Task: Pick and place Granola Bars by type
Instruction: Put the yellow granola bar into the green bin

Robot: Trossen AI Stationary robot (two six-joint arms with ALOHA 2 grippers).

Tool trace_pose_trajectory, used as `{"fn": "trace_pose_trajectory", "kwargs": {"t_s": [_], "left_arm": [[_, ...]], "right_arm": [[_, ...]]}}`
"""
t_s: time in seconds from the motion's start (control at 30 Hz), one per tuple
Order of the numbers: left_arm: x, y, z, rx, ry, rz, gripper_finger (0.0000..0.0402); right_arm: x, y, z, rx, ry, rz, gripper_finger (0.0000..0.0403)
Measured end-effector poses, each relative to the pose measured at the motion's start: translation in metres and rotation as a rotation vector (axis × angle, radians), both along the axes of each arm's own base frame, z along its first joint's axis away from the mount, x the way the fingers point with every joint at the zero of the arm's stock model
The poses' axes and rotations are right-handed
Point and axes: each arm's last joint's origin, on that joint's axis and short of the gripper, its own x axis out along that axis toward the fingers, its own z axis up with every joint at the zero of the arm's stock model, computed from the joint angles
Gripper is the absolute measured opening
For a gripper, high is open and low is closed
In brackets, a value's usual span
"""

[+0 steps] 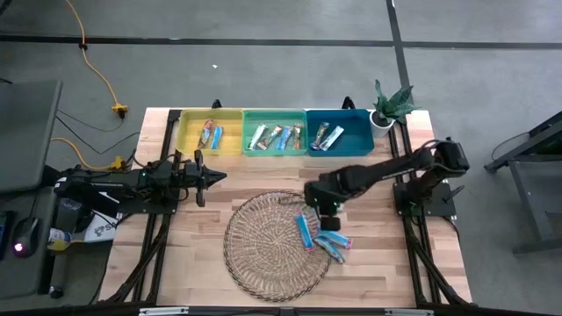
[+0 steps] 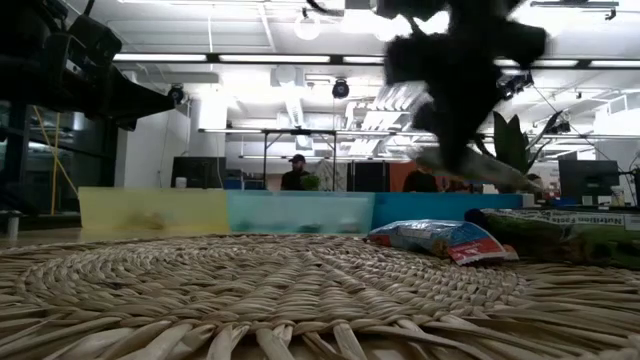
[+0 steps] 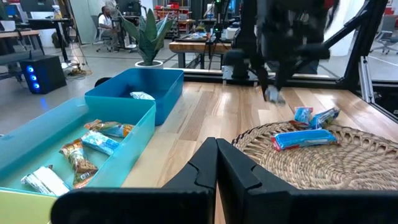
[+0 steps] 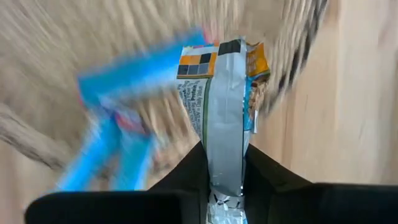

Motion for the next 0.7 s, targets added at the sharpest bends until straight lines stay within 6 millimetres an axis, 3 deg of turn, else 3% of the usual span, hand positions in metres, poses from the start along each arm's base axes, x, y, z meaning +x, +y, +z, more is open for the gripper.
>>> {"fn": "trace_pose_trajectory", "kwargs": {"t_s": [0.23,0.43,0.57,0.7], "left_arm": [[0.000,0.000,0.000,0.000,0.000,0.000,0.0000],[0.000,0.000,0.000,0.000,0.000,0.000,0.0000],[0.000,0.000,0.000,0.000,0.000,0.000,0.0000],[0.000,0.000,0.000,0.000,0.000,0.000,0.0000]], "right_arm": [[0.032,-0.027,0.054,0.211,-0.244,-0.008,0.0048],[0.056,-0.050,0.100,0.504,-0.591,0.126,0.0057],[0.065,-0.067,0.125,0.654,-0.809,0.201,0.0050],[0.067,-0.080,0.146,0.695,-0.986,0.251,0.0043]]}}
